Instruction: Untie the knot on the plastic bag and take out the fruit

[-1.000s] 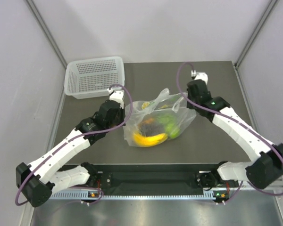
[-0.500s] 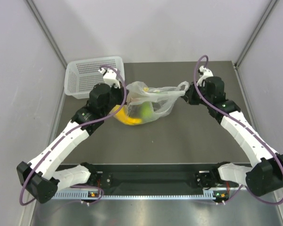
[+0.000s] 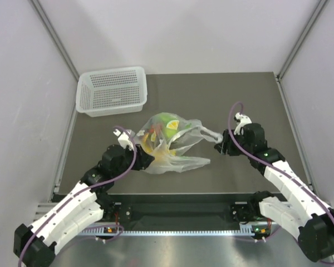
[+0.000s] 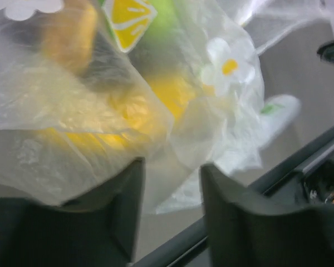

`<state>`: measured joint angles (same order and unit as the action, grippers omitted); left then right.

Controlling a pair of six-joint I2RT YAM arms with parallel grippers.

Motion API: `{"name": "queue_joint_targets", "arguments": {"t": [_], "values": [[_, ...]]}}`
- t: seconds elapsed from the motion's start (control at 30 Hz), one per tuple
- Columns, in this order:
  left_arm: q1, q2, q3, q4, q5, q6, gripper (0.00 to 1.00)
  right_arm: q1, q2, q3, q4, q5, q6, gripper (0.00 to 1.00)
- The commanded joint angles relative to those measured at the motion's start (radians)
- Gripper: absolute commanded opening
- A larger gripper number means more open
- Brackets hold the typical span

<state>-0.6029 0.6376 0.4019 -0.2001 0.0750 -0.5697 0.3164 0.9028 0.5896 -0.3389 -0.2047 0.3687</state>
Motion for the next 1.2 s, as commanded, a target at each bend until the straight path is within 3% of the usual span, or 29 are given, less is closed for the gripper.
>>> {"name": "queue_joint_targets", "arguments": {"t": [0.0, 0.07, 0.1, 0.13, 0.23, 0.33, 0.43, 0.57, 0.63, 0.73, 0.77, 0.8, 0.9, 1.17], "values": [[-0.003, -0.048, 0.110, -0.019, 0.035, -0.059, 0.61, -0.008, -0.041, 0.070, -0.020, 0.065, -0.017, 0.59], [-0.005, -0.094, 0.201, -0.062, 0.048, -0.076, 0.73, -0.008, -0.057, 0.099, -0.055, 0.143, -0.011, 0.63], [-0.003, -0.108, 0.233, -0.077, 0.046, -0.081, 0.90, -0.008, -0.058, 0.111, -0.075, 0.174, -0.005, 0.68], [-0.003, -0.118, 0.305, -0.123, 0.040, -0.081, 0.99, -0.008, -0.059, 0.137, -0.119, 0.223, -0.004, 0.76], [-0.003, -0.099, 0.447, -0.249, -0.058, -0.055, 0.99, -0.008, -0.073, 0.180, -0.192, 0.283, 0.012, 0.90], [-0.003, -0.032, 0.508, -0.357, -0.128, -0.001, 0.99, -0.007, -0.137, 0.188, -0.170, 0.208, -0.008, 0.90], [-0.003, 0.074, 0.526, -0.358, -0.031, 0.004, 0.99, 0.001, -0.192, 0.222, -0.149, 0.000, -0.051, 0.89], [-0.005, 0.169, 0.554, -0.318, 0.009, 0.019, 0.99, 0.024, -0.183, 0.355, -0.216, 0.016, -0.151, 0.90], [-0.005, 0.195, 0.571, -0.303, 0.006, 0.022, 0.99, 0.024, -0.153, 0.482, -0.249, 0.039, -0.220, 0.95], [-0.005, 0.203, 0.580, -0.300, -0.017, 0.013, 0.99, 0.027, 0.019, 0.715, -0.311, -0.004, -0.316, 1.00], [-0.005, 0.203, 0.580, -0.300, -0.024, 0.010, 0.98, 0.029, 0.162, 0.787, -0.345, -0.015, -0.338, 1.00], [-0.005, 0.200, 0.580, -0.306, -0.024, 0.008, 0.98, 0.033, 0.235, 0.928, -0.377, -0.021, -0.371, 1.00], [-0.005, 0.175, 0.575, -0.340, -0.044, 0.002, 0.98, 0.062, 0.477, 1.143, -0.459, -0.001, -0.450, 1.00], [-0.005, 0.065, 0.529, -0.398, -0.098, -0.007, 0.98, 0.219, 1.008, 1.559, -0.678, -0.074, -0.617, 1.00]]}}
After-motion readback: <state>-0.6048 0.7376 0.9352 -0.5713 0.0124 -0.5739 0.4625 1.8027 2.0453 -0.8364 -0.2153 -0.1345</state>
